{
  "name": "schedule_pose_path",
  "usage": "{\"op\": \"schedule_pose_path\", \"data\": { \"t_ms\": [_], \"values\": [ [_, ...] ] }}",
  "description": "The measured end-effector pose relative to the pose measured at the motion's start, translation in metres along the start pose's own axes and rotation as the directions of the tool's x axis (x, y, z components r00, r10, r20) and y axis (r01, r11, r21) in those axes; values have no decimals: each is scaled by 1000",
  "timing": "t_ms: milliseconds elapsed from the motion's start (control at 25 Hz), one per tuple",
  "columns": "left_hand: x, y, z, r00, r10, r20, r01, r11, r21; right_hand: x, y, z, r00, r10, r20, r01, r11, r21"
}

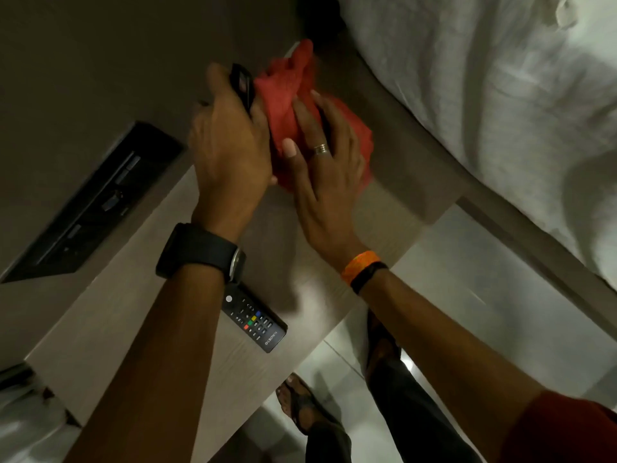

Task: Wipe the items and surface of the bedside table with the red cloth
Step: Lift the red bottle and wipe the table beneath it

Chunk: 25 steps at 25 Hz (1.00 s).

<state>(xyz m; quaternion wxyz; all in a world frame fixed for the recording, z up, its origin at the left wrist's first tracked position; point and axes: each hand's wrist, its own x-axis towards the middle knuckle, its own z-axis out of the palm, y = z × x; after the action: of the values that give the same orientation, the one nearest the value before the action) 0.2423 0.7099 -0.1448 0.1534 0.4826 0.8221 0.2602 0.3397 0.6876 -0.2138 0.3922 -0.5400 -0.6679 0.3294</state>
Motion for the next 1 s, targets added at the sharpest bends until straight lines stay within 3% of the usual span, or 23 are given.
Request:
{"op": "schedule_pose_path", "data": {
  "t_ms": [40,120,200,240,320,400,520,600,720,840,920,1000],
  "values": [
    [-2,0,0,1000,-3,-25,2,1000,-19,3,11,-2,999,49,17,-47,995,-83],
    [-5,0,-1,998,-35,-52,34,999,-20,36,34,-6,955,297,24,-291,947,-134],
    [-5,5,0,993,-97,-71,97,995,0,72,48,-17,874,483,58,-483,875,-19],
    [-3,9,2,988,-125,-85,127,992,14,81,49,-19,864,498,76,-502,864,40],
    [5,17,5,979,-167,-116,174,983,57,71,35,-11,908,415,50,-418,899,129],
    [12,20,11,960,-259,-104,268,959,89,43,10,1,982,189,0,-185,961,205],
    [5,11,22,920,-391,-10,391,920,33,19,7,6,995,-70,-69,69,997,-18],
    [-5,4,27,914,-403,43,405,913,-55,30,21,1,993,-45,-111,32,993,-116],
    [-10,-12,27,894,-429,131,446,883,-149,58,29,-3,981,40,-187,-49,998,-43],
    [-15,-19,26,867,-367,338,493,733,-469,81,26,-4,982,116,-148,-121,992,-22],
    [-24,-17,29,905,-295,307,425,658,-621,96,24,-7,979,197,-46,-196,980,17],
    [-31,-7,33,947,-270,176,313,637,-704,108,30,-9,962,269,50,-273,959,80]
  ]
}}
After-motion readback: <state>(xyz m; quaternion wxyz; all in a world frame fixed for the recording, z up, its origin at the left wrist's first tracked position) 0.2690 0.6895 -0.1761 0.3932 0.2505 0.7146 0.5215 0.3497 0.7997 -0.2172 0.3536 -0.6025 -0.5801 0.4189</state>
